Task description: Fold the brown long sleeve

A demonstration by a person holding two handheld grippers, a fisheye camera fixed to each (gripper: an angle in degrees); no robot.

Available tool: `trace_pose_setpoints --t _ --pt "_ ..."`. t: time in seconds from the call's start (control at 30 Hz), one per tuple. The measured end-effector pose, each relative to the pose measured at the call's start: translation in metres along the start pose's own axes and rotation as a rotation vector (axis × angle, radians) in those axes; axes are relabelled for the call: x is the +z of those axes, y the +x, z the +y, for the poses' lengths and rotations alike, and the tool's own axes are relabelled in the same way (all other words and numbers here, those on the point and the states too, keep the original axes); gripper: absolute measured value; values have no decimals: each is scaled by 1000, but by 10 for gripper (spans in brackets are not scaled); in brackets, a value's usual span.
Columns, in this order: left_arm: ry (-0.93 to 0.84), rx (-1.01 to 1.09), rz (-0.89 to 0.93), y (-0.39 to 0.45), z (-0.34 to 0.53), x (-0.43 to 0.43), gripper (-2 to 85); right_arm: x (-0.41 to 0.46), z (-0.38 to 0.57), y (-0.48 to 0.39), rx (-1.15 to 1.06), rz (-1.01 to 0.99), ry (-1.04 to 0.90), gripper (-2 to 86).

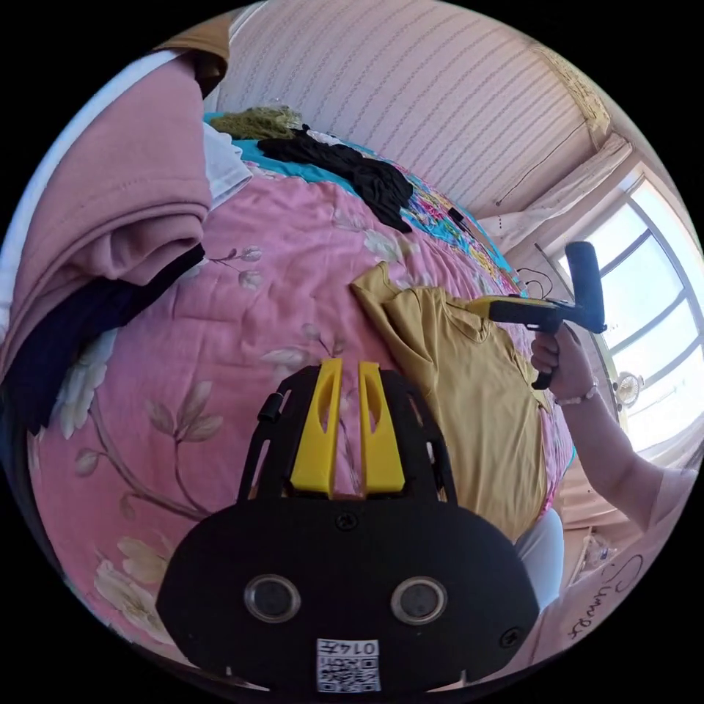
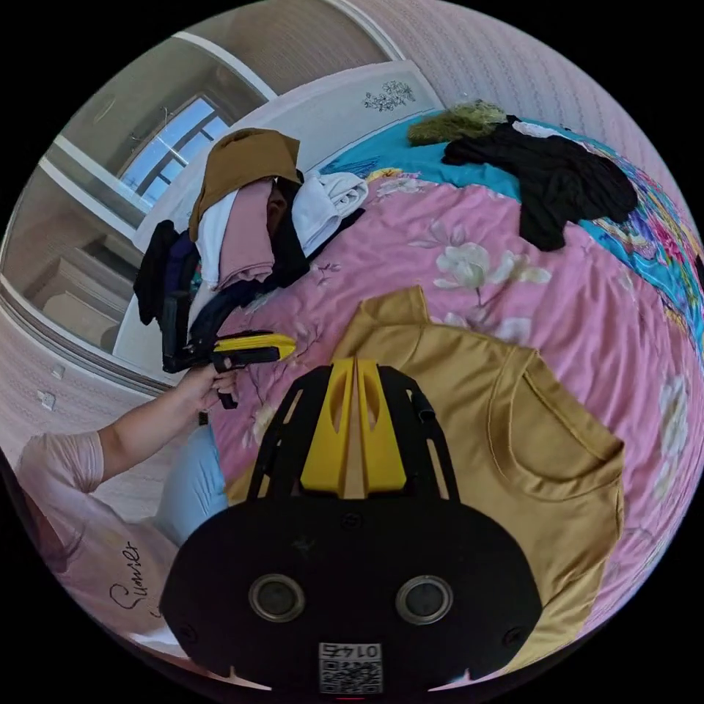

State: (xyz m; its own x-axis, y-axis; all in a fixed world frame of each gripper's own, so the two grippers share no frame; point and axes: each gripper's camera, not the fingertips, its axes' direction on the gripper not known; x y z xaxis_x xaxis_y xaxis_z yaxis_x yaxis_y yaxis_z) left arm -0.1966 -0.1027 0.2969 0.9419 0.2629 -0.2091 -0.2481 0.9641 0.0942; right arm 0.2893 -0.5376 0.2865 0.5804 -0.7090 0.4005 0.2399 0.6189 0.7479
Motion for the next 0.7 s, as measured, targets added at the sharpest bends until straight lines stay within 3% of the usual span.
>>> trace_pose_setpoints --t 0.17,0.27,0.47,0.7 --pt "-34 80 1 -4 -18 17 64 103 -85 -5 41 125 -123 73" --pt "-50 99 14 -8 -22 23 64 156 -95 5 34 208 -251 63" --pt "17 200 6 -17 -15 -7 59 85 -20 40 112 69 61 11" --pt "-17 244 21 -26 -28 -7 57 80 69 118 329 82 9 29"
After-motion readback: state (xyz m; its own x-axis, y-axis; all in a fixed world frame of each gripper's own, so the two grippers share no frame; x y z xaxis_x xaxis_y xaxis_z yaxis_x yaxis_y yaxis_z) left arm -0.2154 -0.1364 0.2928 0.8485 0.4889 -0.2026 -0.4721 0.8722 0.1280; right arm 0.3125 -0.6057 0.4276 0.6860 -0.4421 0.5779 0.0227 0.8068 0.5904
